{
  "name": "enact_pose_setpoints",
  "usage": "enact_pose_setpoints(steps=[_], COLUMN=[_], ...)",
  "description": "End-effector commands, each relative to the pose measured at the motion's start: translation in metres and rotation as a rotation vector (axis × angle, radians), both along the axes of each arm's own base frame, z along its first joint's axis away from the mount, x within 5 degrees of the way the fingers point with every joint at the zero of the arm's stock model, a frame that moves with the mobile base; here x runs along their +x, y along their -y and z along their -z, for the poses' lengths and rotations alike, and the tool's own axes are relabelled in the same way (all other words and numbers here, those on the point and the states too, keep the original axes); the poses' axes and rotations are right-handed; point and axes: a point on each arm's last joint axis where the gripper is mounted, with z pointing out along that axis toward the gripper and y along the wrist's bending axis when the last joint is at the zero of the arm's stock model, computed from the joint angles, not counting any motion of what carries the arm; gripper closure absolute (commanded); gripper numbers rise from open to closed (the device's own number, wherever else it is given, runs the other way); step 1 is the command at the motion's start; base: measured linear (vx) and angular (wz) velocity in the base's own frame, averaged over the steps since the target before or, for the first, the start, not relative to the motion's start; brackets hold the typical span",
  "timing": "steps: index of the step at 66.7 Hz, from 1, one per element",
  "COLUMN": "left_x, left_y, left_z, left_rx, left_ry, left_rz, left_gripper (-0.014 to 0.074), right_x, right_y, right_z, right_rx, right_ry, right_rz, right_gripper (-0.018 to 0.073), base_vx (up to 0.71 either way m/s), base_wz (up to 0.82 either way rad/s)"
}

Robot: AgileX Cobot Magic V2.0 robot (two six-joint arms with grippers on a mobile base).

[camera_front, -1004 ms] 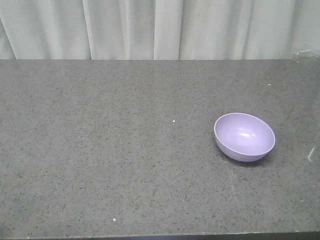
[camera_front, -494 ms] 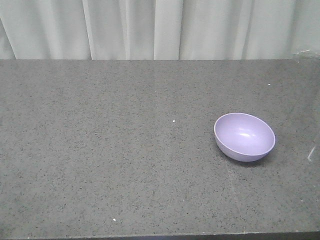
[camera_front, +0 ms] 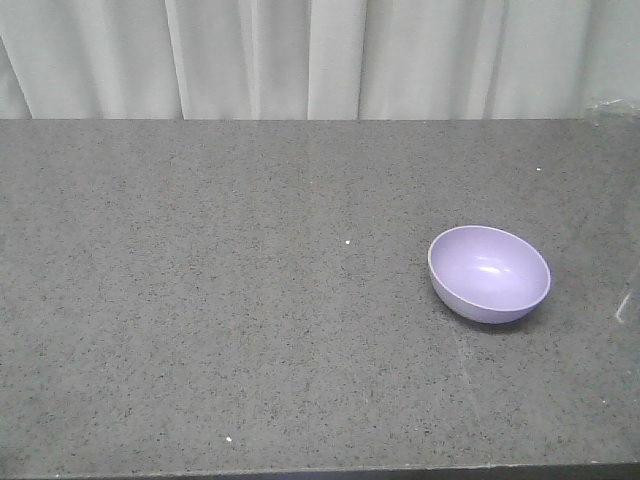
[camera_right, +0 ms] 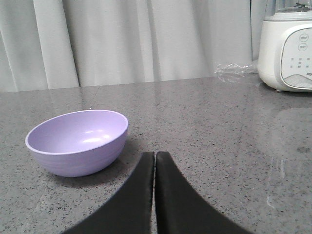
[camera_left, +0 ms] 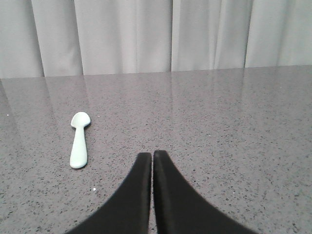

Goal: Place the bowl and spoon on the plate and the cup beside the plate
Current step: 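Lower the left gripper over the pale green spoon, right gripper over bowl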

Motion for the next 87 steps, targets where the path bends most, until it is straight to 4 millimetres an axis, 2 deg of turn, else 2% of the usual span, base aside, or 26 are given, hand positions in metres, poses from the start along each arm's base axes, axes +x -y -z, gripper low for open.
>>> enact_pose_setpoints(steps=[1, 31, 42, 61, 66, 79, 87], left_x=[0.000, 0.000, 0.000, 0.000, 0.000, -0.001, -0.002], left_y=[0.000, 0.000, 0.000, 0.000, 0.001, 0.001, -0.001], left_z=[-0.009, -0.009, -0.009, -0.010, -0.011, -0.017, -0.022], left_rx=[-0.010, -0.010, -0.010, -0.017, -0.077, -0.394, -0.504], left_ry=[0.085, 0.085, 0.085, 0.093, 0.104, 0.172, 0.232], left_rz=[0.005, 0.005, 0.005, 0.005, 0.006, 0.013, 0.016], left_gripper=[0.0603, 0.0603, 0.0603, 0.0603, 0.0603, 0.0603, 0.0603], right_x=[-0.001, -0.001, -0.002, -0.002, -0.002, -0.001, -0.002], right_y=[0.001, 0.002, 0.003, 0.004, 0.004, 0.000, -0.002], right_z=[-0.005, -0.007, -0.012, -0.012, -0.011, -0.007, -0.014], right_rx=[-0.015, -0.002, 0.158, 0.433, 0.455, 0.459, 0.454], right_ry=[0.074, 0.092, 0.167, 0.191, 0.185, 0.120, 0.105], right_rz=[0.018, 0.021, 0.029, 0.029, 0.025, -0.003, -0.028], right_gripper=[0.0566, 0.0566, 0.0566, 0.0566, 0.0566, 0.0566, 0.0566], base_vx=[0.00, 0.00, 0.00, 0.00, 0.00, 0.00, 0.00], base_wz=[0.00, 0.00, 0.00, 0.00, 0.00, 0.00, 0.00])
